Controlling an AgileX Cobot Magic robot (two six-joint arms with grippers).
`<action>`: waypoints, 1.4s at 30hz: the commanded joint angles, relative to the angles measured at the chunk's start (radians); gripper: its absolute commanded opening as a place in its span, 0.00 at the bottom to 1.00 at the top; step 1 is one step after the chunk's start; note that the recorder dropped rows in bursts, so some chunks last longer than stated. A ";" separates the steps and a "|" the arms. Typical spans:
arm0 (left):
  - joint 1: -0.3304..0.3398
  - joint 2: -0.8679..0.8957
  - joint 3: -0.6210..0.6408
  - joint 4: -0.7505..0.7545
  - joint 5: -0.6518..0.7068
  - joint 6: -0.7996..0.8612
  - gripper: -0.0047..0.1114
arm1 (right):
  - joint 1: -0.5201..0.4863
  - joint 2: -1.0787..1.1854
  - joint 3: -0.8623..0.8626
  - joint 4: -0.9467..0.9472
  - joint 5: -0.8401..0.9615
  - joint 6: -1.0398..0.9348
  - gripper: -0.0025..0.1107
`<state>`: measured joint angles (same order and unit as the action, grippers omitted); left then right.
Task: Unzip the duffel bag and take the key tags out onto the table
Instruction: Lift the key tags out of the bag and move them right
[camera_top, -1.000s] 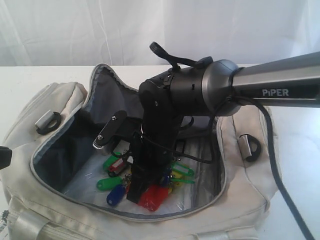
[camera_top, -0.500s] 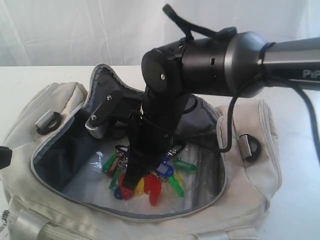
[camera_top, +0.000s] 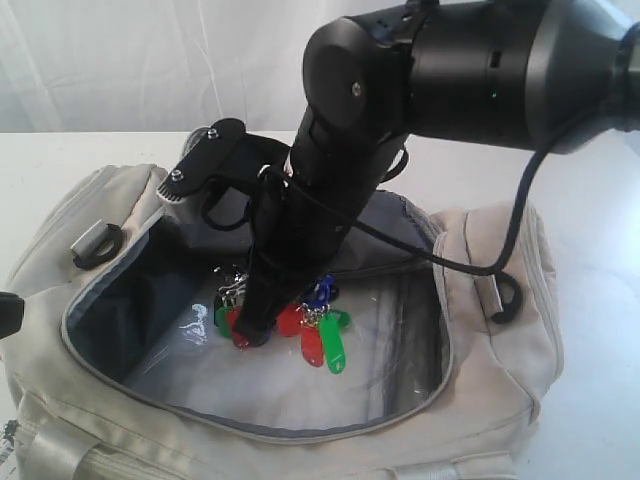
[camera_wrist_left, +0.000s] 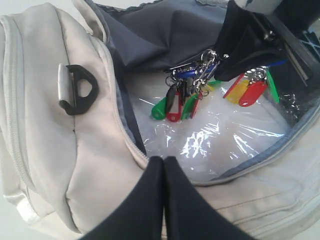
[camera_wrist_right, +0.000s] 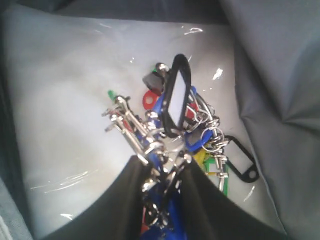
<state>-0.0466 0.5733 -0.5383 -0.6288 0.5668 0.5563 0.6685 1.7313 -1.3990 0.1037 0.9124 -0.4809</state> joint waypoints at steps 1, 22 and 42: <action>-0.007 -0.003 0.006 -0.017 0.010 0.001 0.04 | -0.001 -0.058 -0.010 0.016 -0.022 -0.012 0.02; -0.007 -0.003 0.006 -0.017 0.010 0.001 0.04 | -0.001 -0.246 -0.008 -0.064 -0.071 0.020 0.02; -0.007 -0.003 0.006 -0.017 0.016 0.001 0.04 | -0.001 -0.662 0.011 -0.567 0.309 0.489 0.02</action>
<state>-0.0466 0.5733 -0.5383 -0.6288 0.5687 0.5563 0.6685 1.1146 -1.4029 -0.3990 1.2054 -0.0446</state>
